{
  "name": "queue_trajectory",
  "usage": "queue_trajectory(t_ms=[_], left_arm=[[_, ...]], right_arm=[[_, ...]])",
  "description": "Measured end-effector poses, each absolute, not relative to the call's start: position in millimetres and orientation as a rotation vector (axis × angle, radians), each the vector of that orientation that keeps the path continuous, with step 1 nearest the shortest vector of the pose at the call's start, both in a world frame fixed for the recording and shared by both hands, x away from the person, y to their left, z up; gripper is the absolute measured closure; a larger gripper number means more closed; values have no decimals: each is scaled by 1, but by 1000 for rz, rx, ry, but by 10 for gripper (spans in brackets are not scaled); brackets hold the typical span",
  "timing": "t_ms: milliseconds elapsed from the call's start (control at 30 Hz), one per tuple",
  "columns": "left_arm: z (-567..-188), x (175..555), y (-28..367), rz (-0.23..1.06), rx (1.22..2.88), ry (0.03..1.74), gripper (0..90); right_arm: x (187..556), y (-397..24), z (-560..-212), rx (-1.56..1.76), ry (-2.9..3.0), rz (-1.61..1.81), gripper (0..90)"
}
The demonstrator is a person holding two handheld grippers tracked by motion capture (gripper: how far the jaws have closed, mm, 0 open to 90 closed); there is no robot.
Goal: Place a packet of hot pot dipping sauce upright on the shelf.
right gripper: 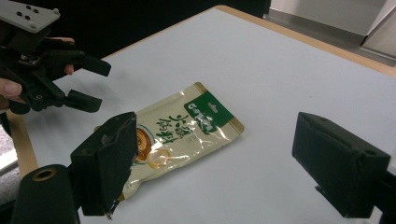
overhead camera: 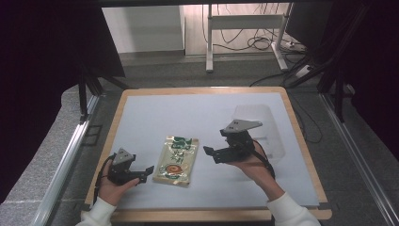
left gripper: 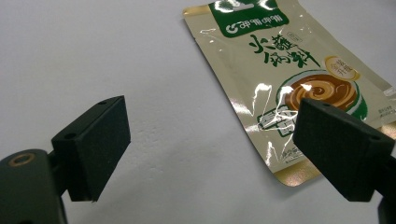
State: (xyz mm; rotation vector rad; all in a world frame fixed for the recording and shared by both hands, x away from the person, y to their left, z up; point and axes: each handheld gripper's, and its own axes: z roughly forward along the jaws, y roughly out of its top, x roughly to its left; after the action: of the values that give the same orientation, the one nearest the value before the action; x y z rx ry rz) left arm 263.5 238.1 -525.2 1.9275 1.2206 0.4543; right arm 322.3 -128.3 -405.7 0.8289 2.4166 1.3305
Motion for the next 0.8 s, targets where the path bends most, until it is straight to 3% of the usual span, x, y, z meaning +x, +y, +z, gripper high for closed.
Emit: queue_trajectory(t_ms=[367, 800], left_arm=[[-525, 264, 238, 459, 1925, 1218, 108], [-525, 264, 239, 462, 1933, 1208, 108]], right_arm=[[338, -113, -407, 805, 2438, 1306, 167], [374, -90, -433, 883, 2524, 1243, 167]])
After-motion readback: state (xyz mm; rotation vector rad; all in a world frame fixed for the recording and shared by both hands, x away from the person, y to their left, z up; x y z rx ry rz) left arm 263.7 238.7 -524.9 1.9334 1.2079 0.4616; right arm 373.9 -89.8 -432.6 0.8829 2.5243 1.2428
